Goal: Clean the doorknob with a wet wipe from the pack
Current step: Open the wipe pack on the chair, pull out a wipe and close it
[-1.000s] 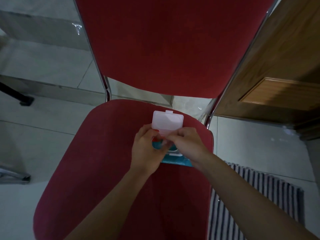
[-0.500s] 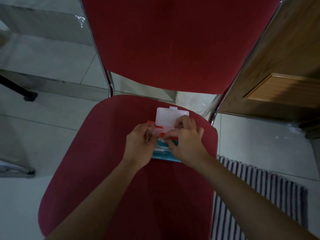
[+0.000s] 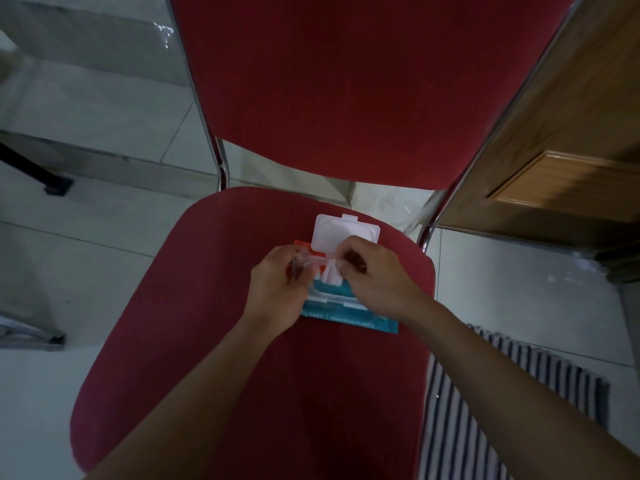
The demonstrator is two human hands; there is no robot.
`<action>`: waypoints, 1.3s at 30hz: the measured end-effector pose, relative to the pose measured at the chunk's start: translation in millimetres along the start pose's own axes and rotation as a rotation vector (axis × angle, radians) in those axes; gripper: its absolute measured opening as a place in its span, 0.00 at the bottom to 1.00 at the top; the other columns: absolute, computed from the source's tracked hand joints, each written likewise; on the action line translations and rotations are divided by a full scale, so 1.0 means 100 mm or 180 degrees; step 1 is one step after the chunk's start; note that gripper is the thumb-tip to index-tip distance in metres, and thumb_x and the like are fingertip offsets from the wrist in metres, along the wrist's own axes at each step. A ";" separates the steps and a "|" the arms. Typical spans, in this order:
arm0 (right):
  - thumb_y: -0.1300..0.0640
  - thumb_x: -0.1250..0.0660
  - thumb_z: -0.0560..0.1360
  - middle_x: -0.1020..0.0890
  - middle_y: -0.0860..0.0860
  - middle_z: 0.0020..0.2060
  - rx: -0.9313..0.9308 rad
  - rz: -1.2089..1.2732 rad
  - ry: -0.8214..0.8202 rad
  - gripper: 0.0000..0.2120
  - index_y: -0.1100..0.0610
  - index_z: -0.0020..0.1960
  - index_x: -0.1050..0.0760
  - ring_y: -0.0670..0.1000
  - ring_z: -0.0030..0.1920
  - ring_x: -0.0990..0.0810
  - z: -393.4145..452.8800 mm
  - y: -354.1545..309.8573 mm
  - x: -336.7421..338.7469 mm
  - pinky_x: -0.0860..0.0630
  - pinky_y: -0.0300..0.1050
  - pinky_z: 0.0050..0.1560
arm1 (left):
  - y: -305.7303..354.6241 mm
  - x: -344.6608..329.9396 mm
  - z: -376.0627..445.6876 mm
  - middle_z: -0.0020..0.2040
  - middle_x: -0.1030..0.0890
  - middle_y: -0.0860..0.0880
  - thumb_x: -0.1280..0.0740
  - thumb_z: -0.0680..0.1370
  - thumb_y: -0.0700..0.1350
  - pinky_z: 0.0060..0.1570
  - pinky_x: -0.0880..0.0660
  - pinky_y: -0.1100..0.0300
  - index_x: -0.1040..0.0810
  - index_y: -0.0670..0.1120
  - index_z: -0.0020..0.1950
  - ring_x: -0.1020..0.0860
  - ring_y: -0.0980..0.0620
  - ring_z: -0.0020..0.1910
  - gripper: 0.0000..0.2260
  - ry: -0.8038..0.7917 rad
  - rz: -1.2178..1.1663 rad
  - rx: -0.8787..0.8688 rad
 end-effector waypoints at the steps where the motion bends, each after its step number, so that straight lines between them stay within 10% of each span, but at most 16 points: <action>1: 0.63 0.37 0.74 0.22 0.50 0.39 -0.0044 0.0041 -0.0079 0.03 0.57 0.46 0.26 0.47 0.39 0.24 0.00 0.01 -0.02 0.29 0.31 0.36 | 0.00 0.00 0.00 0.48 0.19 0.49 0.33 0.74 0.44 0.37 0.31 0.79 0.21 0.46 0.50 0.22 0.57 0.42 0.06 0.0013 -0.0020 0.0009; 9: 0.59 0.37 0.76 0.21 0.50 0.34 -0.0089 -0.0023 0.0341 0.05 0.59 0.42 0.25 0.46 0.34 0.24 0.04 0.07 0.01 0.29 0.30 0.37 | 0.02 0.00 0.00 0.49 0.20 0.50 0.34 0.75 0.44 0.38 0.31 0.80 0.21 0.48 0.51 0.24 0.60 0.42 0.06 -0.0016 0.0010 -0.0028; 12: 0.57 0.37 0.76 0.17 0.53 0.40 -0.0326 0.0379 0.0475 0.04 0.57 0.44 0.25 0.52 0.41 0.18 0.03 0.17 0.06 0.20 0.50 0.45 | 0.01 0.00 0.00 0.50 0.21 0.50 0.33 0.74 0.42 0.38 0.31 0.81 0.21 0.47 0.52 0.24 0.60 0.42 0.07 -0.0002 -0.0031 0.0003; 19: 0.60 0.29 0.69 0.22 0.46 0.30 -0.0125 0.0074 0.0278 0.04 0.60 0.40 0.21 0.37 0.29 0.26 0.01 0.09 0.01 0.32 0.28 0.32 | 0.00 -0.01 0.01 0.50 0.20 0.50 0.33 0.74 0.43 0.42 0.29 0.73 0.21 0.47 0.52 0.22 0.55 0.46 0.07 -0.0027 0.0027 0.0020; 23: 0.60 0.33 0.73 0.17 0.58 0.38 -0.0633 0.1023 0.0441 0.05 0.62 0.40 0.25 0.54 0.39 0.18 0.04 0.24 0.01 0.21 0.50 0.43 | 0.01 0.01 0.00 0.47 0.23 0.53 0.33 0.74 0.42 0.37 0.33 0.80 0.21 0.46 0.50 0.25 0.61 0.40 0.06 0.0004 -0.0003 -0.0023; 27: 0.64 0.37 0.76 0.17 0.54 0.43 -0.0838 0.1971 0.0433 0.05 0.57 0.44 0.24 0.53 0.48 0.18 0.01 0.31 0.00 0.23 0.45 0.54 | -0.01 0.00 0.01 0.47 0.22 0.52 0.33 0.74 0.42 0.37 0.32 0.79 0.21 0.45 0.49 0.24 0.57 0.42 0.05 0.0010 -0.0003 0.0033; 32: 0.63 0.41 0.78 0.18 0.53 0.40 -0.0962 0.2838 0.0539 0.06 0.59 0.46 0.25 0.48 0.42 0.18 -0.01 0.36 0.01 0.23 0.39 0.44 | 0.01 0.01 0.01 0.47 0.23 0.53 0.32 0.74 0.42 0.38 0.34 0.82 0.21 0.45 0.51 0.26 0.59 0.43 0.07 0.0052 -0.0029 0.0014; 39: 0.57 0.28 0.69 0.26 0.49 0.26 -0.0272 0.0083 0.0244 0.10 0.62 0.34 0.25 0.41 0.25 0.29 -0.03 0.15 0.06 0.32 0.30 0.28 | -0.02 -0.02 0.00 0.52 0.21 0.48 0.34 0.74 0.43 0.41 0.30 0.73 0.22 0.45 0.52 0.23 0.55 0.47 0.07 -0.0020 -0.0058 0.0036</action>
Point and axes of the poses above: each hand's wrist, its own z-axis towards the middle knuckle, its own x-axis out of the back of the hand, y = z × x, the point moved 8 cm from there along z, towards the middle knuckle
